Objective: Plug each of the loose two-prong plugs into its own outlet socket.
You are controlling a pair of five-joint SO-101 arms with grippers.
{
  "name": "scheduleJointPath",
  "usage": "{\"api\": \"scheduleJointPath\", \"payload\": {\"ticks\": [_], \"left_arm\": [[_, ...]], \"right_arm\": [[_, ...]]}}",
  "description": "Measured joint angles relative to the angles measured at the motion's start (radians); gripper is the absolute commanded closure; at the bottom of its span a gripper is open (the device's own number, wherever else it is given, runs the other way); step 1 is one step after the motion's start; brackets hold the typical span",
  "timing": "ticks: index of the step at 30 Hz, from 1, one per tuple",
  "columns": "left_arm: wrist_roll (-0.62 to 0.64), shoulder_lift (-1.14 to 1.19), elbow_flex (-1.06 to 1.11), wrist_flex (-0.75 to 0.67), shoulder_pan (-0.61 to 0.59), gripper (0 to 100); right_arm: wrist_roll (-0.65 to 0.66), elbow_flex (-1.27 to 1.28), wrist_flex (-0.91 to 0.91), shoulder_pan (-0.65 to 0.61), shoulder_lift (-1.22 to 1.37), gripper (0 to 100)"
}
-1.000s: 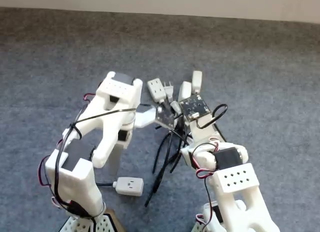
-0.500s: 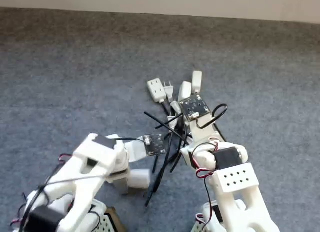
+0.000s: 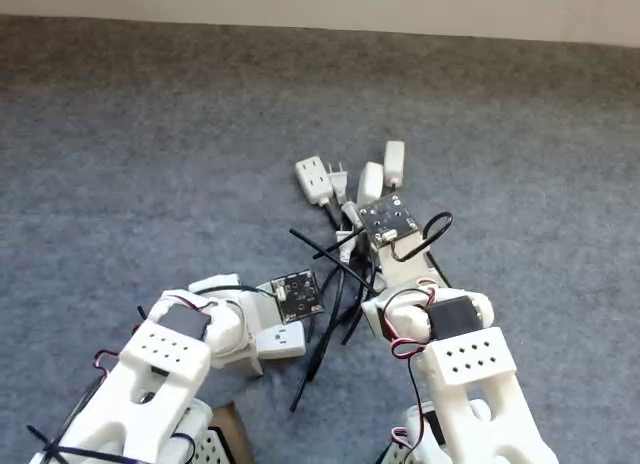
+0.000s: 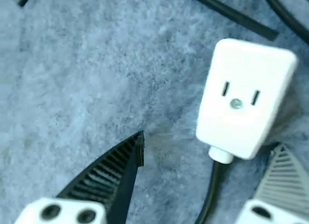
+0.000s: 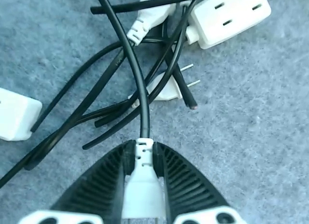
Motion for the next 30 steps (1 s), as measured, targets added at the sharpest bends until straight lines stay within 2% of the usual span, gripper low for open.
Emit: {"api": "scheduleJointPath", "payload": {"ticks": [6, 11, 19, 24, 27, 30], "left_arm": [[0.009, -0.017, -0.087, -0.021, -0.068, 65], [0.009, -0.028, -0.181, 0.077, -0.057, 65], [0.011, -0.028, -0.204, 0.081, -0.058, 65], [0.011, -0.028, -0.204, 0.086, -0.057, 70], [0.012, -0.031, -0.204, 0.170, -0.005, 70], [0.021, -0.032, -0.203, 0.275, 0.098, 70]], "right_arm": [[0.000, 0.000, 0.000, 0.000, 0.000, 99.2], [0.000, 0.000, 0.000, 0.000, 0.000, 99.2], [0.000, 0.000, 0.000, 0.000, 0.000, 99.2], [0.000, 0.000, 0.000, 0.000, 0.000, 99.2], [0.000, 0.000, 0.000, 0.000, 0.000, 99.2], [0.000, 0.000, 0.000, 0.000, 0.000, 99.2]]}}
